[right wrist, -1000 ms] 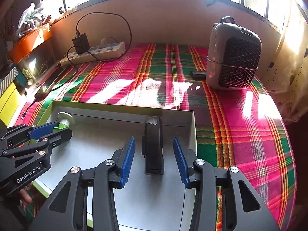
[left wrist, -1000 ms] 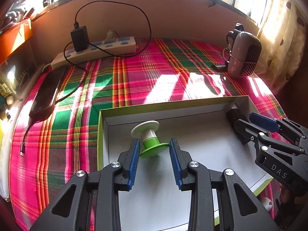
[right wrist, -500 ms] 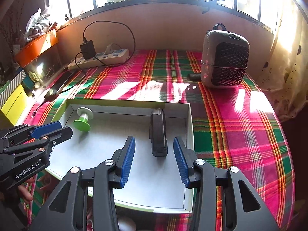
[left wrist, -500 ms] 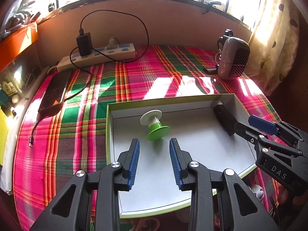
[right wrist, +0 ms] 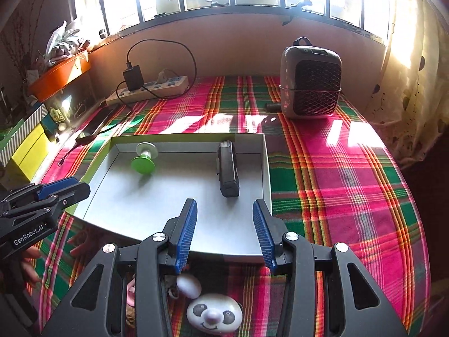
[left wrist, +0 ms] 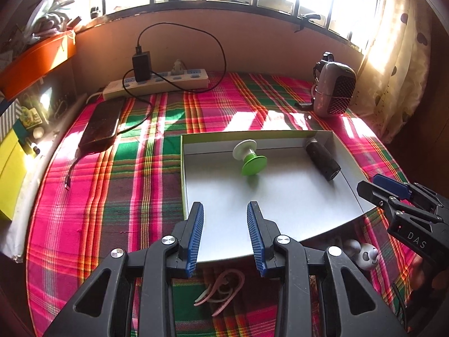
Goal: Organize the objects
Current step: 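Open the right gripper to set down the black case while the left gripper releases the spool, then withdraw both open grippers from the box back toward the objects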
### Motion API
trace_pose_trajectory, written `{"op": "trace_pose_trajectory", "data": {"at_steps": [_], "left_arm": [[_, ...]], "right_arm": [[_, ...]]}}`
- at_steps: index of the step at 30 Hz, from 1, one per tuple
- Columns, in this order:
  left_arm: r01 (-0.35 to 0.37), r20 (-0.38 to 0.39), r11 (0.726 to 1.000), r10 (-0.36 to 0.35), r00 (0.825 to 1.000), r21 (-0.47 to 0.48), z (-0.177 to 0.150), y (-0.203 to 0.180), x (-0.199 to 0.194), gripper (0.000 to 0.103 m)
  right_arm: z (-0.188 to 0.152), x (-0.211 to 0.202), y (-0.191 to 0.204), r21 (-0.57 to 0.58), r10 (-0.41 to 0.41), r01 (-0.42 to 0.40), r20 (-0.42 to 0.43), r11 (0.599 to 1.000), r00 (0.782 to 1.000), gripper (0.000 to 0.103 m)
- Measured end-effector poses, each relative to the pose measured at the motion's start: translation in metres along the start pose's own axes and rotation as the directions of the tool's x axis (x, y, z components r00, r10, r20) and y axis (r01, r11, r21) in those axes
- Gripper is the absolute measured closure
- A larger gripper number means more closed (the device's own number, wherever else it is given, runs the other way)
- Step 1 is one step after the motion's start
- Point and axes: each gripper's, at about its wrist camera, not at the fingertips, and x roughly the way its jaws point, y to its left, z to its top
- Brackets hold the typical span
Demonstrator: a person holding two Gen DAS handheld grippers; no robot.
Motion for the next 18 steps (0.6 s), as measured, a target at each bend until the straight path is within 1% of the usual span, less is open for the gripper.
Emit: {"op": "trace_pose_trajectory", "data": {"at_steps": [5,8,14,18], "left_arm": [[-0.008,0.016,1.000,0.009,1.000,-0.029,-0.012,0.013,-0.011,0.073],[-0.005,0.018,0.998,0.006,1.000,-0.056,-0.020,0.022,-0.014,0.073],[-0.012,0.004,0.996,0.012,1.000,-0.092,-0.037,0.038,-0.018,0.073],[0.010,0.014,0.996,-0.009,1.000,-0.094,-0.044,0.045,-0.024,0.072]], "right_arm": [[-0.012,-0.010,-0.004,-0.009,-0.009,0.009,0.006,1.000,1.000,0.060],[-0.019,-0.013,-0.008,0.005,-0.009,0.009,0.002,1.000,1.000,0.060],[-0.030,-0.018,-0.013,0.015,-0.006,0.006,-0.006,1.000,1.000,0.060],[-0.037,-0.023,-0.014,0.017,0.006,-0.006,-0.005,1.000,1.000,0.060]]}}
